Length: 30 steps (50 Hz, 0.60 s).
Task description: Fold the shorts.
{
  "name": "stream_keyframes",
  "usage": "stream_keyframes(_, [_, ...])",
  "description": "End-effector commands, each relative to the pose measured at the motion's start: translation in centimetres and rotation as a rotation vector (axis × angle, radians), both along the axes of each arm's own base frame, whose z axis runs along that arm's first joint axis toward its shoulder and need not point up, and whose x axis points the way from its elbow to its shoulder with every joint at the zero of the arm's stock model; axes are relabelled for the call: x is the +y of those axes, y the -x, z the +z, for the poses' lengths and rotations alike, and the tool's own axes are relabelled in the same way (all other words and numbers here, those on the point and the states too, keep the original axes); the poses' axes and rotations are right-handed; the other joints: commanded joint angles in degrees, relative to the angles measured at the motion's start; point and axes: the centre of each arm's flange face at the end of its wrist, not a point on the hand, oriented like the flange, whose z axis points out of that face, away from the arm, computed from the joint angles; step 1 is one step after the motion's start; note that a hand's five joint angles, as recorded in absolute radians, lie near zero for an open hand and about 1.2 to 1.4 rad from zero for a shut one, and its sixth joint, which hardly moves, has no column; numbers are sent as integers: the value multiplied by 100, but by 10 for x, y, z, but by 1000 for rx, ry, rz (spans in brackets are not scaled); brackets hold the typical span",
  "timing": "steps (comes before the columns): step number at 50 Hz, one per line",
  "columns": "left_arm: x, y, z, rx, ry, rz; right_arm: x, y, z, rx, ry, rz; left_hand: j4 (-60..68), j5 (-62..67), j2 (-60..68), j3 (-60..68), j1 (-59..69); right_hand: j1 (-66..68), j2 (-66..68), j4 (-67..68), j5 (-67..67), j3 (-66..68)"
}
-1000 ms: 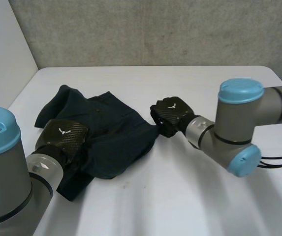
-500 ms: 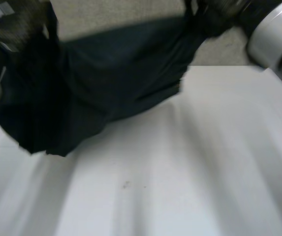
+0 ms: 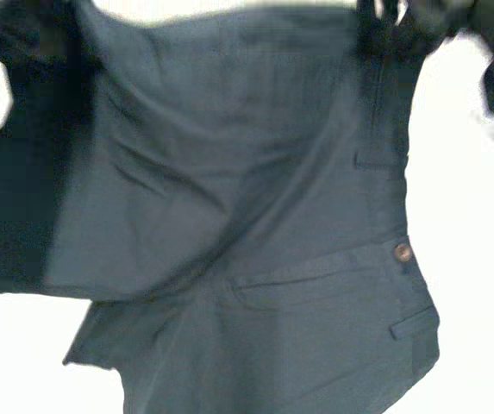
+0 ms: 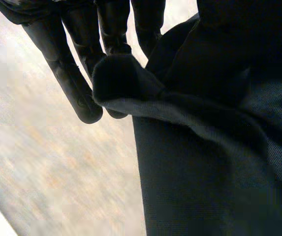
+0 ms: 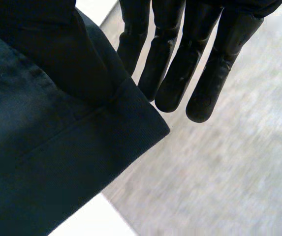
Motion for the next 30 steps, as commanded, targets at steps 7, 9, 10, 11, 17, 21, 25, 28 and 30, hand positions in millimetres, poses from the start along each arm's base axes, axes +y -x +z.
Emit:
stream_keyframes(7, [-188, 72, -155, -82, -150, 51, -119, -40, -139, 106, -91, -189, 1125, 1291, 1125, 1183, 1517, 2475, 1245, 1173, 1372, 1207])
stream_keyframes(9, [-213, 68, -161, -62, -114, 88, -132, -45, -147, 96, -48, -212, 1125, 1291, 1125, 1183, 1517, 2475, 1245, 1173, 1372, 1207])
stream_keyframes(10, [-220, 70, -163, -54, -99, 93, -142, -50, -153, 85, 3, -220, 1125, 1291, 1125, 1183, 1517, 2475, 1245, 1173, 1372, 1207])
stream_keyframes(11, [-233, 73, -166, -34, -61, 95, -148, -53, -156, 82, 39, -221, 1125, 1291, 1125, 1183, 1517, 2475, 1245, 1173, 1372, 1207])
stream_keyframes(17, [-254, 95, -176, 40, 82, 52, -177, -67, -181, 89, 175, -226, -822, -656, -822, -763, -429, 832, -398, -470, -271, -436])
stream_keyframes(21, [-254, 104, -187, 60, 127, 31, -181, -76, -190, 101, 196, -177, -5525, -5360, -5525, -5467, -5133, -4525, -5755, -5827, -5628, -5793])
stream_keyframes(25, [-253, 104, -204, 50, 105, 34, -179, -76, -188, 89, 188, -178, -5875, -5709, -5875, -5817, -5483, -4525, -5755, -5827, -5628, -5793])
stream_keyframes(28, [-248, 101, -216, 31, 55, 38, -172, -70, -169, 72, 197, -212, -5875, -5709, -5875, -5817, -5483, -4525, -5755, -5827, -5628, -5793])
stream_keyframes(30, [-244, 99, -211, 29, 44, 38, -165, -64, -159, 65, 191, -229, -5875, -5709, -5875, -5817, -5483, -4525, -5755, -5827, -5628, -5793])
